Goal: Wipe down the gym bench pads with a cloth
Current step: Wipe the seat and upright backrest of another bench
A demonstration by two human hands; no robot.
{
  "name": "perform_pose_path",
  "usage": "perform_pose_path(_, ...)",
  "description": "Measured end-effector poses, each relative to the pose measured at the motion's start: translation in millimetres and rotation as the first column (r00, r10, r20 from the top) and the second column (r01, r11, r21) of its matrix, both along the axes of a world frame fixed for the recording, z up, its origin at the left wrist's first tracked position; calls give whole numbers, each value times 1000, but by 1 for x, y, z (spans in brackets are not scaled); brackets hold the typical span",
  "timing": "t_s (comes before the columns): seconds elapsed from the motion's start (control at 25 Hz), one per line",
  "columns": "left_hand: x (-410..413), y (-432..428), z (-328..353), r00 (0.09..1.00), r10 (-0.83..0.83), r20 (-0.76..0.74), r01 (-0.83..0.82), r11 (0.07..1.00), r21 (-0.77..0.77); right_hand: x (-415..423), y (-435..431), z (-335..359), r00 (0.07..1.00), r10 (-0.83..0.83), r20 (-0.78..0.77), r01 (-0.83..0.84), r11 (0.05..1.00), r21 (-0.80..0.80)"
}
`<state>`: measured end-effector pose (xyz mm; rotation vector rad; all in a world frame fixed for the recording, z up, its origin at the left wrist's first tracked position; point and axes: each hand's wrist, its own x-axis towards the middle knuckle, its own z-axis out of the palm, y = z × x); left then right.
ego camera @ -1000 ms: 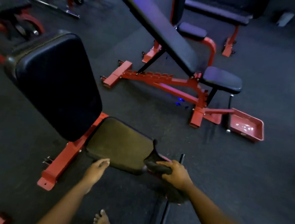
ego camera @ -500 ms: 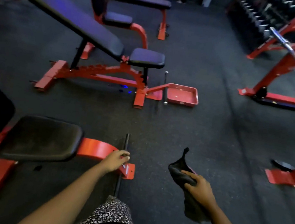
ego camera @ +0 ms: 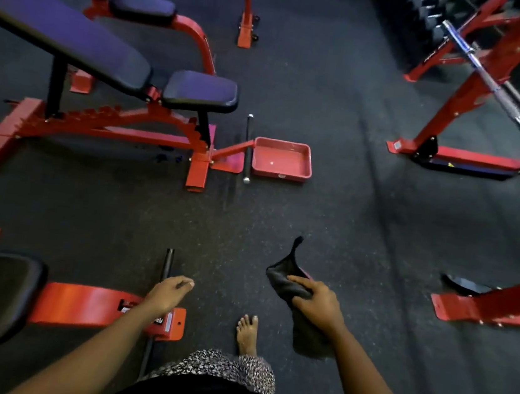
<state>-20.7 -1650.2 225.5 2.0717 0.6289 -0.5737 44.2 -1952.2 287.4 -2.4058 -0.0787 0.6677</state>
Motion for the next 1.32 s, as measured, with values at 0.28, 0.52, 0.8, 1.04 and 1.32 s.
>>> perform_pose_path(0.28,150,23,27,975,219,22,-219,976,12,190,27,18,966,260,-2,-259,964,65)
perform_pose_path(0.52,229,43,21,891,448,-73,-452,891,-47,345,41,0,910,411,-62,-415,905,-97)
perform_pose_path(0.8,300,58,11,573,816,-75,-819,564,-106,515,138,-14,722,675,-150,-692,704,-162)
perform_pose_path(1.04,376,127,9,471,875,-116,-877,450,-168,617,297,-1,592,805,-18,-806,592,-23)
perform_pose_path(1.32,528,280,14,718,692,-72,-695,711,-107,711,420,32,696,716,42,-716,698,-20)
